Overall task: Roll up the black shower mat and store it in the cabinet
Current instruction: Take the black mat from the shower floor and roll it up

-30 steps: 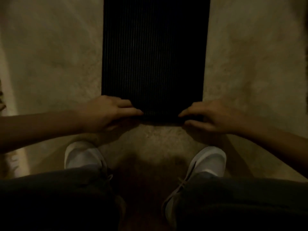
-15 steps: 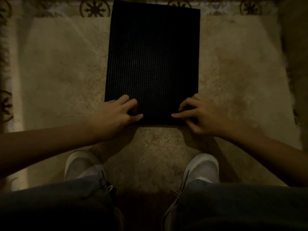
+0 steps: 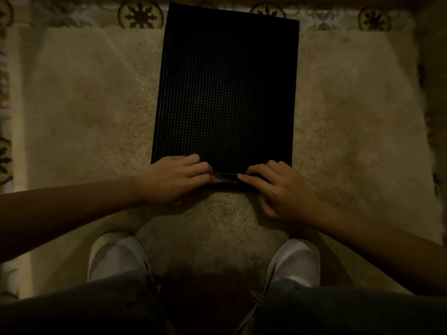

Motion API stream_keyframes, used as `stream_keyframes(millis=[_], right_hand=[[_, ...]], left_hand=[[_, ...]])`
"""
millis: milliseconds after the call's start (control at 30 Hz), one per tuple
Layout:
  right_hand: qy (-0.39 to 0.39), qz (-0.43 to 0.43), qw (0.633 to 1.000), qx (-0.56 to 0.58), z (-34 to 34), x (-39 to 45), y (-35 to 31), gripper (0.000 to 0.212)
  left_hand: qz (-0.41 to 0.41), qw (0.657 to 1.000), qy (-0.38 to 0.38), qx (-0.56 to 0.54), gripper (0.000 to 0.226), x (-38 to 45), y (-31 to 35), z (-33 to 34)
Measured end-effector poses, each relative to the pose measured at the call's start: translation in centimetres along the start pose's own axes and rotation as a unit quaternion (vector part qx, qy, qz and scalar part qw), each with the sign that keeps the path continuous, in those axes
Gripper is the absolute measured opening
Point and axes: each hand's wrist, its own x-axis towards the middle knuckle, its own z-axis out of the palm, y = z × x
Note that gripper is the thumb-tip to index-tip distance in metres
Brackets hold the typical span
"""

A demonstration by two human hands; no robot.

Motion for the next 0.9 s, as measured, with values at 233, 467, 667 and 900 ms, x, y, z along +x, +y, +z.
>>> stream_keyframes(millis=[233, 467, 667, 900], right_hand=[[0.037, 0.047, 0.997, -0.048, 0.5, 1.2, -1.8, 0.033], [0.064, 0.051, 0.997, 0.012, 1.8, 0.6, -1.0, 0.037], [0.053, -0.025, 0.997, 0.05, 1.9, 1.7, 2.4, 0.037], [0.052, -0.025, 0.991, 0.119, 1.2, 2.6, 3.7, 0.034]], left_hand=[[0.019, 0.998, 0.035, 0.045, 0.025, 0.4, 0.1, 0.4], [-0.123, 0.99, 0.012, 0.07, 0.038, 0.1, 2.6, 2.3], [-0.114, 0.992, -0.004, 0.054, 0.037, 1.5, 0.6, 2.1], [-0.072, 0.997, 0.012, 0.013, 0.043, 1.5, -1.1, 0.6]])
